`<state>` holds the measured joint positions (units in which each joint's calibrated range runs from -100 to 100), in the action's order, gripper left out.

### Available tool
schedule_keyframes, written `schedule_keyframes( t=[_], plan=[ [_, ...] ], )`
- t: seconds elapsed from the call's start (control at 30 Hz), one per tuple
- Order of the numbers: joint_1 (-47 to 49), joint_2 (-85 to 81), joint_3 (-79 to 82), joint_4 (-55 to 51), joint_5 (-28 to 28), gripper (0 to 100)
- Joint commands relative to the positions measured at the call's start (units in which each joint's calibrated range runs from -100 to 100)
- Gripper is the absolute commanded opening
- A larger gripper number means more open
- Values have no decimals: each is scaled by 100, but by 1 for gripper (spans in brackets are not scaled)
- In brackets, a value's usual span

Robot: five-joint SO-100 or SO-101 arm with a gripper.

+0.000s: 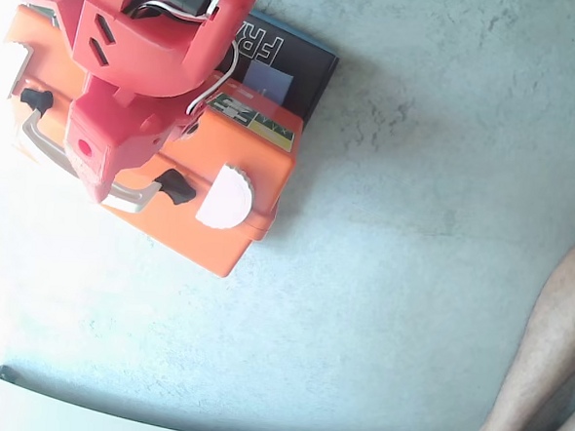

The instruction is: Grab the white handle of the orange box

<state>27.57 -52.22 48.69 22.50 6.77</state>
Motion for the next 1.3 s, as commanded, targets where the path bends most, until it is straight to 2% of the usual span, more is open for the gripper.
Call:
schedule_keyframes(
  t=[0.0,0.4,0.77,0.83,0.97,1.27],
  plan=[
    [-25,427,-177,-50,-6,21],
    [-41,1169,-939,-50,-16,21],
    [-227,3236,-3518,-8,26,21],
    [-227,3472,-3899,-41,26,17],
    [-234,3818,-4635,1,26,1],
    [-289,3902,-5122,-58,-6,2]
  ],
)
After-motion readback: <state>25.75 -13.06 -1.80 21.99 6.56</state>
